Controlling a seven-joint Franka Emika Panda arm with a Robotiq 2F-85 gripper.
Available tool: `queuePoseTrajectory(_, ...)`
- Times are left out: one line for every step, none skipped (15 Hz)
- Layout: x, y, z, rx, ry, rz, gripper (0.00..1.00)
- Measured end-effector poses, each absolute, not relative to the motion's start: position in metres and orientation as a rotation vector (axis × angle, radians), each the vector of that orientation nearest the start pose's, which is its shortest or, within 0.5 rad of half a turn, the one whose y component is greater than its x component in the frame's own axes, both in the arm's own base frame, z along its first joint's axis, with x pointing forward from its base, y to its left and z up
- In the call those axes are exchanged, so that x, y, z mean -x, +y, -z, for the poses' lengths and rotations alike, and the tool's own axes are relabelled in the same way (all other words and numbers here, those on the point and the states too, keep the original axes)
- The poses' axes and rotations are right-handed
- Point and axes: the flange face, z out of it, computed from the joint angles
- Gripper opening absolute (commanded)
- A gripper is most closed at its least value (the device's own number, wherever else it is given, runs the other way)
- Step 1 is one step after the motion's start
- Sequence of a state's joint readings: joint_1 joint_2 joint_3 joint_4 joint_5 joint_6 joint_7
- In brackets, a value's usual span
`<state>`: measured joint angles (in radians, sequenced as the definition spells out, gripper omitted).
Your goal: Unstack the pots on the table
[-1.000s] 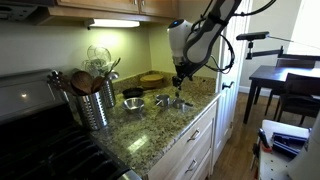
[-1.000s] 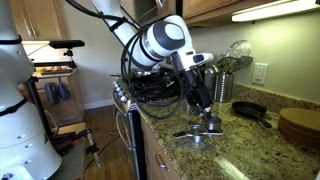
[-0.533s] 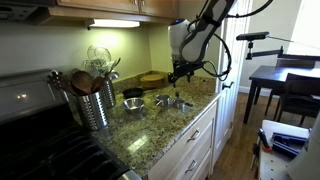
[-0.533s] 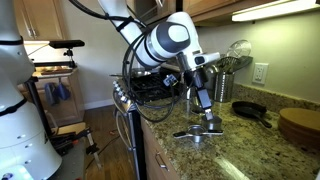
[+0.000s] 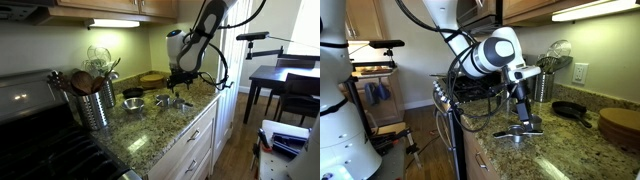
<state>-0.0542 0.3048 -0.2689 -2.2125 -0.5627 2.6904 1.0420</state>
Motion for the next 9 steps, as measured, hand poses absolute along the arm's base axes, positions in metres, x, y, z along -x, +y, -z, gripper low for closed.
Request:
queuePoseTrajectory(-0.544,-0.164,-0.254,3.071,1.447,0.477,1.0)
queuePoseTrajectory(-0.545,-0.166,-0.25,3.058,1.485,0.477,0.91)
queuePoseTrajectory(-0.546,-0.167,-0.247,3.045,1.519,0.479,0.89)
queuePoseTrajectory(-0.547,-0.169,-0.244,3.034,1.55,0.48,0.82)
queuePoseTrajectory(-0.547,-0.17,-0.242,3.022,1.578,0.482,0.83)
queuePoseTrajectory(-0.548,-0.172,-0.24,3.011,1.604,0.485,0.82)
queuePoseTrajectory(-0.549,-0.174,-0.238,3.0,1.627,0.489,0.79)
queuePoseTrajectory(-0.55,-0.175,-0.237,2.991,1.645,0.491,0.9)
queuePoseTrajectory(-0.551,-0.176,-0.236,2.984,1.66,0.493,0.97)
